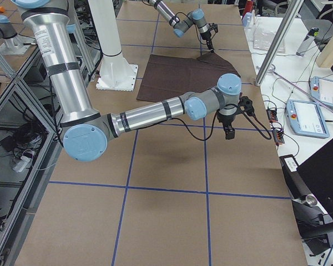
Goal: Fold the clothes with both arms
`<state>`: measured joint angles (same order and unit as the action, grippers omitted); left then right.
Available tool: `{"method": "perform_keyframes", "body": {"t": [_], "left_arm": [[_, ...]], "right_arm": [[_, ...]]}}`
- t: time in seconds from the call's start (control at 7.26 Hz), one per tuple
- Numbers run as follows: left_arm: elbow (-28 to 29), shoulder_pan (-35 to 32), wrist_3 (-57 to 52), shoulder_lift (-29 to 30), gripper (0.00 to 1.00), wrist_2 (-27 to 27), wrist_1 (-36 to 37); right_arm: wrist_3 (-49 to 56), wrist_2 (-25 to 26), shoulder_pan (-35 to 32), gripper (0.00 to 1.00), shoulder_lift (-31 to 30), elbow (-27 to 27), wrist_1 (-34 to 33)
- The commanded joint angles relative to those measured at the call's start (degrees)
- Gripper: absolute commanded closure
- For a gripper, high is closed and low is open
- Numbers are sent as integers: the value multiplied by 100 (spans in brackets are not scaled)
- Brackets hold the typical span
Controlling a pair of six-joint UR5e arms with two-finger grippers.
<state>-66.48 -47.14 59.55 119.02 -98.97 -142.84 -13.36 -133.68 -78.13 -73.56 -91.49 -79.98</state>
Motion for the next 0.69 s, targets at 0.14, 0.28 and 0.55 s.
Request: {"method": "perform_keyframes", "body": {"t": [0.14, 0.28, 0.55], "left_arm": [[-6, 38, 13, 7, 76, 0, 10], [-14, 38, 4, 7, 100, 0, 1], [-76, 38, 48, 77, 100, 0, 54]], "right_arm": [[0, 0, 0, 0, 0, -1, 0], [0, 0, 0, 0, 0, 8, 0], [0, 0, 0, 0, 8, 8, 0]]}}
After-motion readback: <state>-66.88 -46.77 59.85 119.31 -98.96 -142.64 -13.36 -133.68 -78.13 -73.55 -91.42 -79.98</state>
